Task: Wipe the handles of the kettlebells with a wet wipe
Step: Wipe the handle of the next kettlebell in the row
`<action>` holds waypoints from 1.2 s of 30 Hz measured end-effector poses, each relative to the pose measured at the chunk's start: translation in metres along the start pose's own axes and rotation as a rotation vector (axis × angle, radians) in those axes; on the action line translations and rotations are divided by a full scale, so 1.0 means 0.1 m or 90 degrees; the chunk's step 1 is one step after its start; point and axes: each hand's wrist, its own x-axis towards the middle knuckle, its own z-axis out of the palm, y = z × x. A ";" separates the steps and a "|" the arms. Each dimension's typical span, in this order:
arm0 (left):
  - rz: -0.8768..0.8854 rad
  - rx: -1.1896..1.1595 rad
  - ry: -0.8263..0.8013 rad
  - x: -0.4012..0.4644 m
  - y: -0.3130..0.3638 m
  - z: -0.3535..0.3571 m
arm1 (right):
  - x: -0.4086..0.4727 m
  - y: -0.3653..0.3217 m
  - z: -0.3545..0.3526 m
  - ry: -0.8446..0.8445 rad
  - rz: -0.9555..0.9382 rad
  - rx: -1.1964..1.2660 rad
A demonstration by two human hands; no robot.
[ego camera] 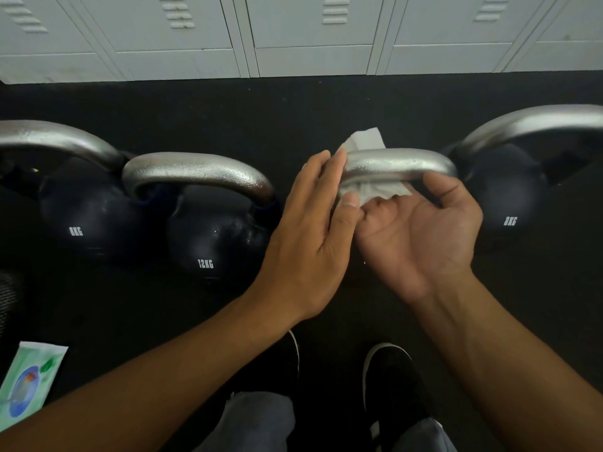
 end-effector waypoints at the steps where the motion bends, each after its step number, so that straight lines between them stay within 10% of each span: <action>1: 0.000 0.002 -0.003 0.00 0.00 0.01 | 0.01 0.00 -0.01 0.003 -0.001 0.013; 36: 0.022 0.001 -0.005 -0.03 -0.10 0.05 | -0.27 -0.14 0.20 0.211 -0.141 0.216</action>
